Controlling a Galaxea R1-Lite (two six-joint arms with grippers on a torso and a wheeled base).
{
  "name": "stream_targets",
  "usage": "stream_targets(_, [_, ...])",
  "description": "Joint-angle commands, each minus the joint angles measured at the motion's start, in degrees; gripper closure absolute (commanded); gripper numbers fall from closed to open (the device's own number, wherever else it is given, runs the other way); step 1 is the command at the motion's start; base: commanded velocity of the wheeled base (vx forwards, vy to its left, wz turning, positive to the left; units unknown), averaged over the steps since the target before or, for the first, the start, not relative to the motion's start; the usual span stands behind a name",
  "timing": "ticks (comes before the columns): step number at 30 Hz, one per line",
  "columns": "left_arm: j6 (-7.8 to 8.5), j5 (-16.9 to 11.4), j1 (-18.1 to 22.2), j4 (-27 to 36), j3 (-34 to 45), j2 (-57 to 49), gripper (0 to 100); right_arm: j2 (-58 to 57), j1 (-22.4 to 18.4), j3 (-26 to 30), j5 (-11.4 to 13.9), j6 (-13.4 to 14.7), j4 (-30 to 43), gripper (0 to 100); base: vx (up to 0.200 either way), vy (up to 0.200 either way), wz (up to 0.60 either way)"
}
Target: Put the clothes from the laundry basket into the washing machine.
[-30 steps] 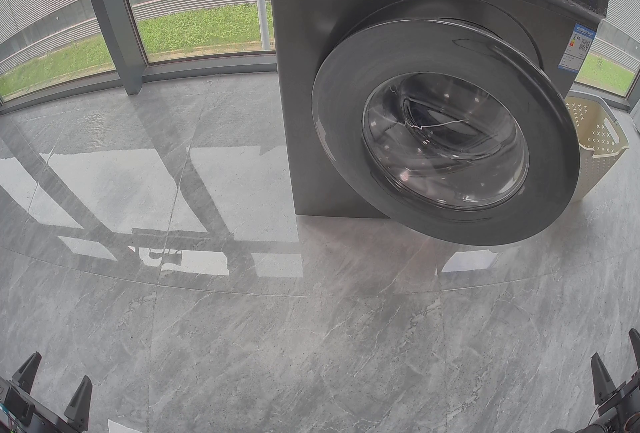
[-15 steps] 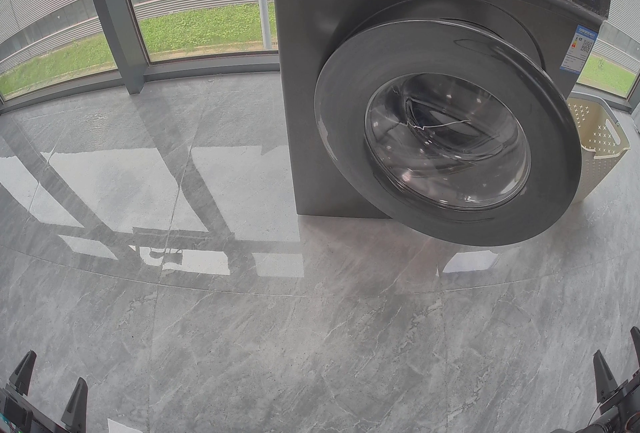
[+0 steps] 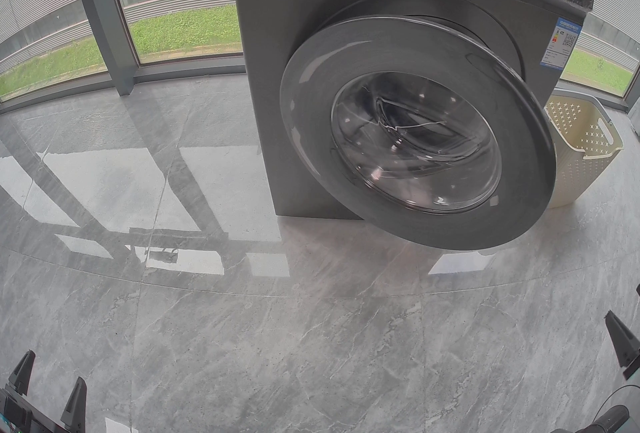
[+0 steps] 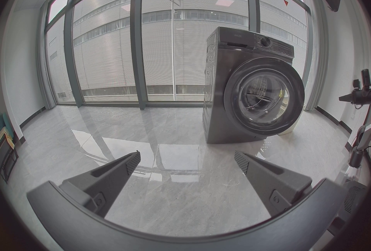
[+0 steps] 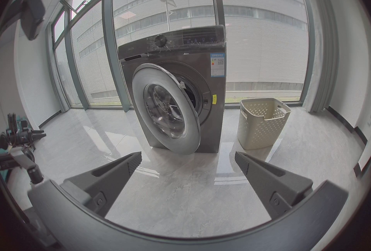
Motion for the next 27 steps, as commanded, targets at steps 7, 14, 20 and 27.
stream_targets(7, [0.26, 0.2, 0.1, 0.0, 1.0, -0.5, 0, 50.8, 23.1, -12.2, -4.6, 15.2, -22.1, 0, 0.000, -0.200, 0.00])
stream_targets(14, [0.35, 0.2, 0.1, 0.0, 0.9, -0.6, 0, 58.5, 32.4, -20.5, -9.7, 23.1, -22.1, 0, 0.000, -0.029, 0.00])
stream_targets(20, [0.35, 0.1, 0.2, 0.0, 1.0, -0.6, 0, 61.5, 35.4, -24.5, -9.8, 27.2, -22.1, 0, 0.000, 0.000, 0.00])
stream_targets(27, [0.26, 0.2, 0.2, 0.0, 1.0, -0.5, 0, 67.8, 35.8, -28.6, -10.1, 28.0, -24.7, 0, 0.000, -0.029, 0.00])
